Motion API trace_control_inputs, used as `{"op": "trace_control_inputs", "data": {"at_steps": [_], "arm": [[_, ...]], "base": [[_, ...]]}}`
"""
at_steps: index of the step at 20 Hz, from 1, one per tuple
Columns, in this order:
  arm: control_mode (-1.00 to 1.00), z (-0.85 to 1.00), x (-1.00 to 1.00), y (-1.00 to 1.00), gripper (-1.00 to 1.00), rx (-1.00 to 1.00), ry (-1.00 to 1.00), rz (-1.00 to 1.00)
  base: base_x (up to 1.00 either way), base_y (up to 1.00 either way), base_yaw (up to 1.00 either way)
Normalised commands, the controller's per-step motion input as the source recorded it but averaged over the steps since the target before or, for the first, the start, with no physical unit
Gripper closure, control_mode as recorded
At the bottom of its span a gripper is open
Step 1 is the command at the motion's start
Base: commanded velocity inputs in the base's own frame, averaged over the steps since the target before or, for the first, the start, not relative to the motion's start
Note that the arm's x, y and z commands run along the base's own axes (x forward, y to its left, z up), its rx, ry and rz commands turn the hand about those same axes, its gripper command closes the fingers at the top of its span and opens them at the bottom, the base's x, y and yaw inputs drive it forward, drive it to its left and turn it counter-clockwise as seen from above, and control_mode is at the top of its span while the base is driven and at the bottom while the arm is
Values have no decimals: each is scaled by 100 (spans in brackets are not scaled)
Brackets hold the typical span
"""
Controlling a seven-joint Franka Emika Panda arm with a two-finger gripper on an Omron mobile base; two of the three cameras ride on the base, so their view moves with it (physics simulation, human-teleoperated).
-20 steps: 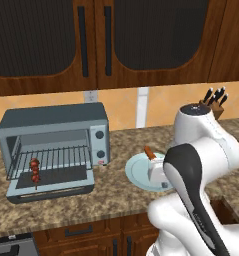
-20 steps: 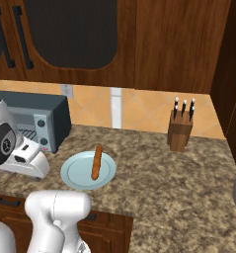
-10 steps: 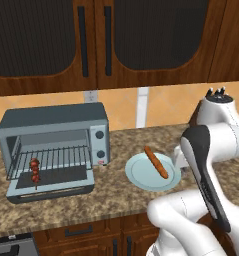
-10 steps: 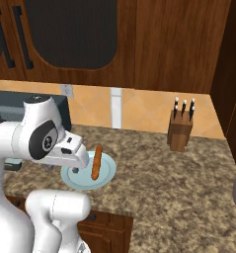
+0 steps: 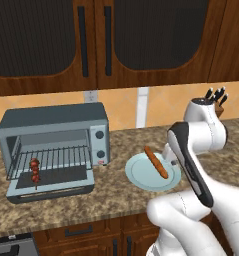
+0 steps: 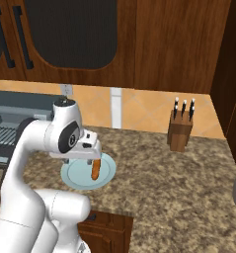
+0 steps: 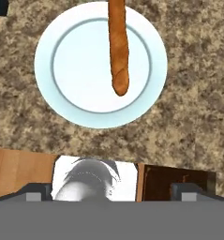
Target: Pick up the kebab skewer and baguette bread, and place them inside the toaster oven. Close the toaster oven door and start by setting the timer.
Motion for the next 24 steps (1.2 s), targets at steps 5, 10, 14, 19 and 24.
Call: {"op": "trace_control_inputs", "data": {"at_steps": [5, 10, 14, 19, 24], "arm": [[-100, -60, 67, 0, -100, 0, 2, 1], [-100, -61, 61, -4, -100, 0, 3, 0], [-100, -49, 44, -4, -100, 0, 1, 0], [-100, -32, 38, -1, -100, 0, 1, 0], [-100, -38, 37, -4, -100, 0, 1, 0]], "base": [[0, 0, 0], [0, 0, 0], [0, 0, 0], [0, 0, 0], [0, 0, 0]]}}
